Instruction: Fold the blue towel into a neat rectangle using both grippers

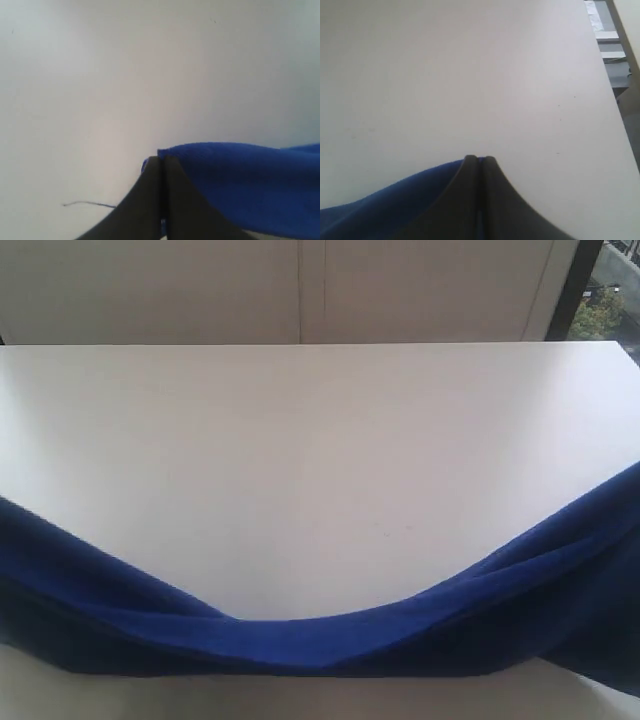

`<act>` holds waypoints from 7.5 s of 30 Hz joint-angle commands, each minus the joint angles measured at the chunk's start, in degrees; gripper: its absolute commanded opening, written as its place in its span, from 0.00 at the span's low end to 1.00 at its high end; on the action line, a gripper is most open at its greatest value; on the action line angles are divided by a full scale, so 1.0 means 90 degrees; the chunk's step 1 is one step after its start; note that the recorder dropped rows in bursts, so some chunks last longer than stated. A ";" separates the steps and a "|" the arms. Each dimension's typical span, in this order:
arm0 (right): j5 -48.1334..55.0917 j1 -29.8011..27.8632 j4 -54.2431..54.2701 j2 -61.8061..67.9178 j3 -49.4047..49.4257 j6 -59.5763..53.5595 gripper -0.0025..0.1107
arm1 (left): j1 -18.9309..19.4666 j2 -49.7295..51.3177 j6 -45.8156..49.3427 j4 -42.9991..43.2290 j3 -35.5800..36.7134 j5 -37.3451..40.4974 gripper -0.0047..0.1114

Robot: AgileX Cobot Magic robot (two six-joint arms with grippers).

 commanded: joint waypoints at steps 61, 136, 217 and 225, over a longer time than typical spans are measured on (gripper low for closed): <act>-0.3717 -0.1011 -0.3910 0.6273 -0.0931 0.4858 0.02 | 0.1454 0.5959 -0.6959 0.4642 -0.0541 -0.5731 0.04; -0.1197 -0.1703 0.2126 0.5840 -0.2389 -0.1966 0.02 | 0.1979 0.4375 0.1856 -0.1084 -0.1015 -0.1580 0.04; -0.1299 -0.1723 0.0381 0.6091 0.0868 -0.0686 0.02 | 0.2003 0.5360 0.1061 -0.0265 0.1159 -0.2069 0.04; -0.1205 -0.1723 0.0381 0.6024 0.0867 -0.0664 0.02 | 0.2003 0.5320 0.1088 -0.0265 0.1119 -0.2090 0.04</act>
